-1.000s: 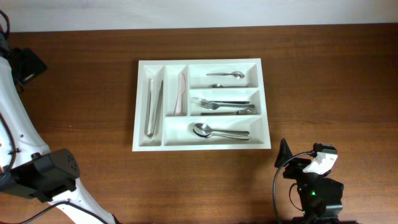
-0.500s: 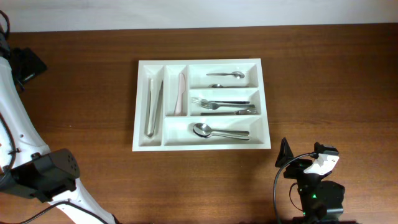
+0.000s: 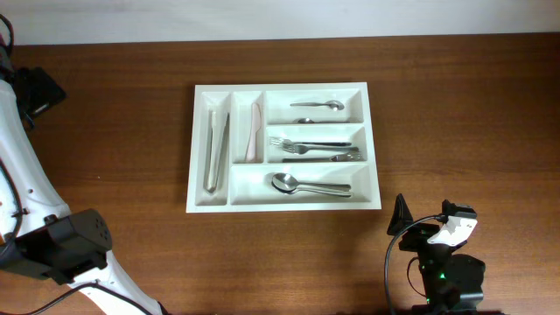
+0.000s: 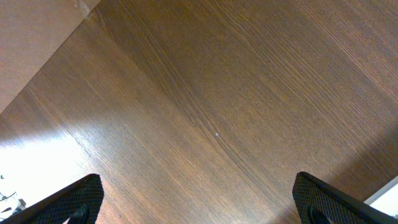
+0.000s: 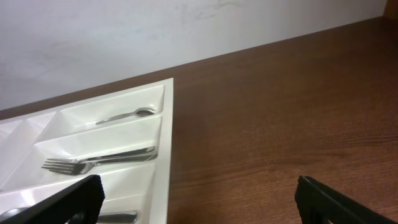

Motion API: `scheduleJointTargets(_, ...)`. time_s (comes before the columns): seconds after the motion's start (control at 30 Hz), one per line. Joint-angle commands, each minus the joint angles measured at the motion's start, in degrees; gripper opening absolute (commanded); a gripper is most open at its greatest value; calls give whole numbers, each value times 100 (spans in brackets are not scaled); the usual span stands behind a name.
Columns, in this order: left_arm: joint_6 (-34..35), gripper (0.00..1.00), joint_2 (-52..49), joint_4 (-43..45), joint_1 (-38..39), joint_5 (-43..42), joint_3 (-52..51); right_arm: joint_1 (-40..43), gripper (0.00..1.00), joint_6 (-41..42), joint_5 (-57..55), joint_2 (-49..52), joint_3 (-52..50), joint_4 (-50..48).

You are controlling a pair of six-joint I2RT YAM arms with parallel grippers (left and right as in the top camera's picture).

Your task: Pack container

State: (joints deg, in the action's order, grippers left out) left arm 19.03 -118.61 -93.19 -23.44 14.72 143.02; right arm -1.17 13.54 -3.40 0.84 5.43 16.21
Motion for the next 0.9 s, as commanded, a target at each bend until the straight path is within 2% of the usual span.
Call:
scheduleJointTargets(0.0,-68,99,44,11,-24,-42,-33,-33,99,46,33,-63,-52,-20)
scheduleJointTargets(0.37,-70,99,426,11,74,22,-125,-33,99,46,33,-63,-52,-20)
scheduleJointTargets(0.47,-68,99,927,527,175,109,-612,-33,99,46,33,-63,-50,-20)
scheduleJointTargets(0.53,-63,99,1408,1366,293,107,-1276,-33,99,46,33,-63,-50,-20)
scheduleJointTargets(0.77,-68,99,3602,5875,1093,293,-4948,-33,99,46,33,-63,-50,-20)
scheduleJointTargets(0.87,-70,99,4378,7040,1370,332,-6345,-33,99,46,33,-63,-50,-20)
